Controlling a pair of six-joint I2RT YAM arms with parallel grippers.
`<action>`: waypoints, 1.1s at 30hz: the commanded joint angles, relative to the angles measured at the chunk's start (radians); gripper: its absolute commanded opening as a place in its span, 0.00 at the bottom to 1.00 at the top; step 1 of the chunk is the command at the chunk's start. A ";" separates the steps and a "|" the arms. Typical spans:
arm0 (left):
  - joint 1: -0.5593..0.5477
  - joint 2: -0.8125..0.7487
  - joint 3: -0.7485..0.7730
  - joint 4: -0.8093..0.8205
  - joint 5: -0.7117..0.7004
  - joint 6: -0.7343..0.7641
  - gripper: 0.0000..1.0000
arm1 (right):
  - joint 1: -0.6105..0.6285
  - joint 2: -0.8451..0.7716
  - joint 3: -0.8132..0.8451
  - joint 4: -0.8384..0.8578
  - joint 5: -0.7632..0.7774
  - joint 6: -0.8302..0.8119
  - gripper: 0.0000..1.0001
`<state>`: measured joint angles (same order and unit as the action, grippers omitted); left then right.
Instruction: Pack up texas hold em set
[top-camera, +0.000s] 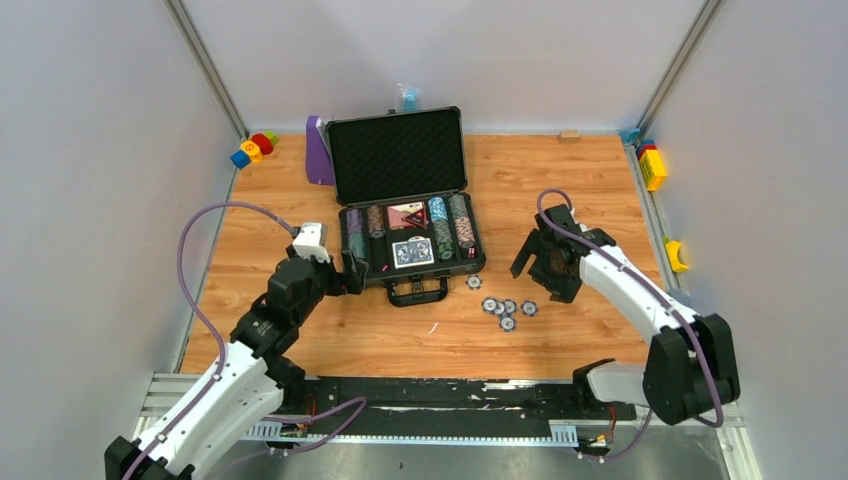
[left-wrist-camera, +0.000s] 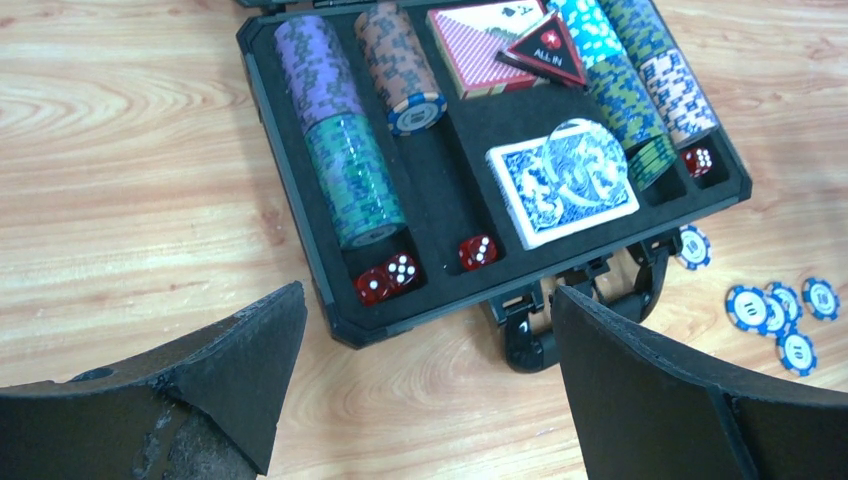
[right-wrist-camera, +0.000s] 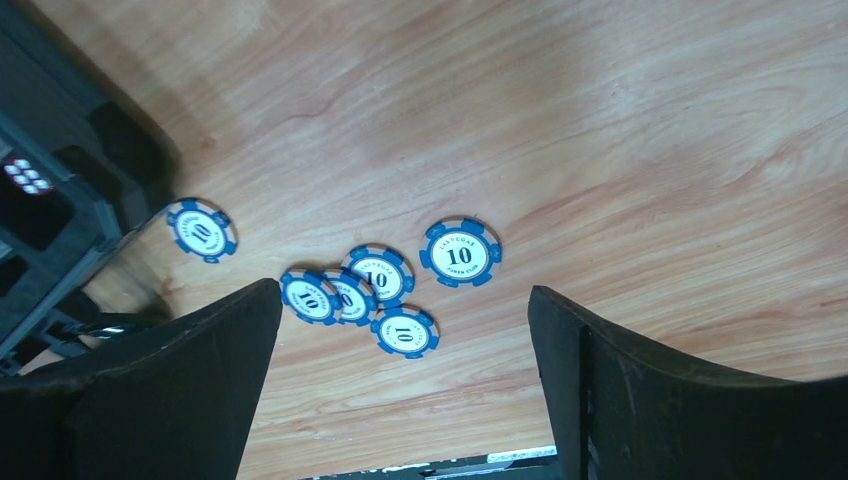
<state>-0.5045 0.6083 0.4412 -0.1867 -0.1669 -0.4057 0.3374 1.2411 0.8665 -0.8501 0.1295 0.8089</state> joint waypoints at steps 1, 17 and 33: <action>-0.002 -0.065 -0.046 0.047 -0.001 0.040 1.00 | -0.002 0.072 0.002 0.033 -0.055 0.008 0.94; -0.002 -0.043 -0.101 0.088 0.004 0.024 1.00 | -0.002 0.255 -0.013 -0.017 -0.024 0.102 0.80; -0.002 -0.024 -0.098 0.095 0.012 0.025 1.00 | -0.002 0.326 -0.028 0.015 -0.052 0.123 0.45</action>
<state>-0.5045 0.5880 0.3393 -0.1314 -0.1589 -0.3813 0.3374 1.5387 0.8433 -0.8417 0.0700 0.9161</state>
